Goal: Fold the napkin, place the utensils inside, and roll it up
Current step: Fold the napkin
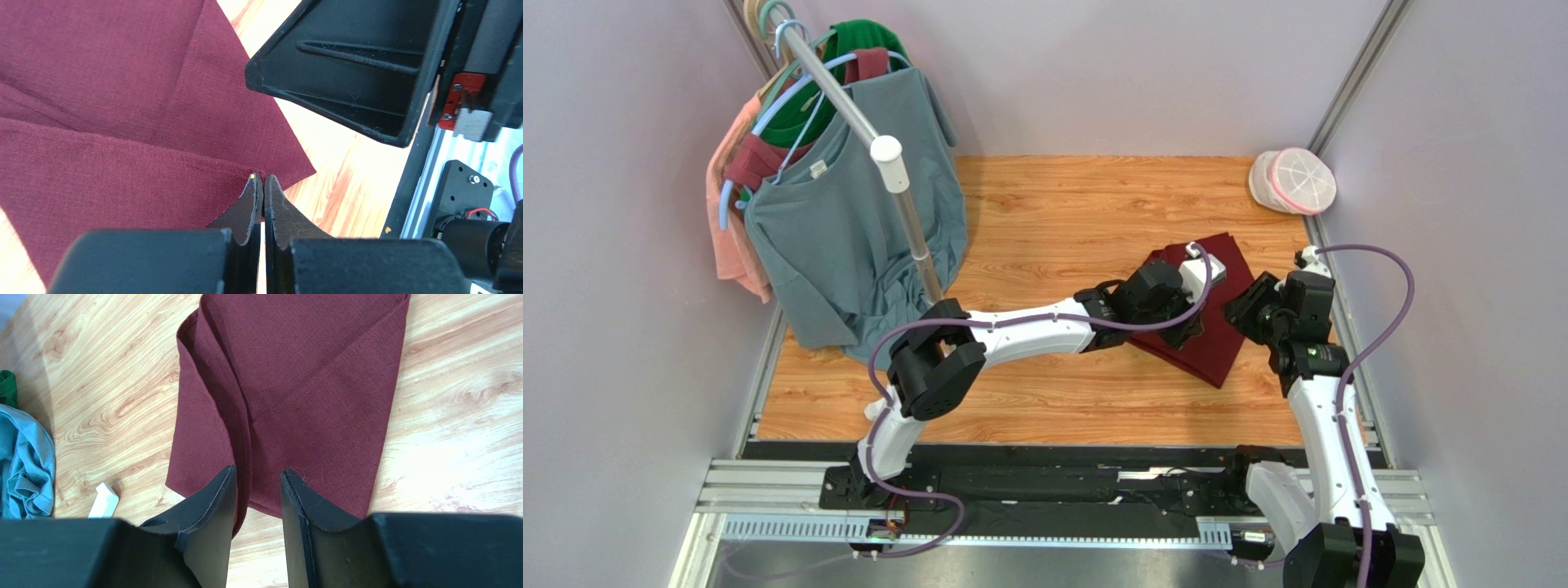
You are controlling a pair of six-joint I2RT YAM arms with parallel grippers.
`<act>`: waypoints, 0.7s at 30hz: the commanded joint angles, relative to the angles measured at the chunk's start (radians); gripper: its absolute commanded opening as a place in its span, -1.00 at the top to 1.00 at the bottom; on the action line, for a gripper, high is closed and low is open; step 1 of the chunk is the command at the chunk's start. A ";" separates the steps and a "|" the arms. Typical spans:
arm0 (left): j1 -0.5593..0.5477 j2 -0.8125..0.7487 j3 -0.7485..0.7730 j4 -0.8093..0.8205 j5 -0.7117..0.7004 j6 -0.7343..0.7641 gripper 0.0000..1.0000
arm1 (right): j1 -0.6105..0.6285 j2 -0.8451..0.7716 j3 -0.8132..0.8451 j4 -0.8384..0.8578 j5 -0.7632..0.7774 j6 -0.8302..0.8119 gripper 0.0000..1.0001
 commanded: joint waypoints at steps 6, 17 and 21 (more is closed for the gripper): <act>-0.028 0.086 0.105 0.057 0.015 0.023 1.00 | -0.014 -0.032 0.002 -0.009 0.011 -0.032 0.28; -0.036 0.163 0.168 0.061 0.032 0.014 1.00 | -0.020 -0.034 -0.015 -0.006 0.000 -0.038 0.28; -0.039 0.186 0.183 0.073 0.049 0.001 1.00 | -0.023 -0.032 -0.014 -0.006 -0.003 -0.043 0.28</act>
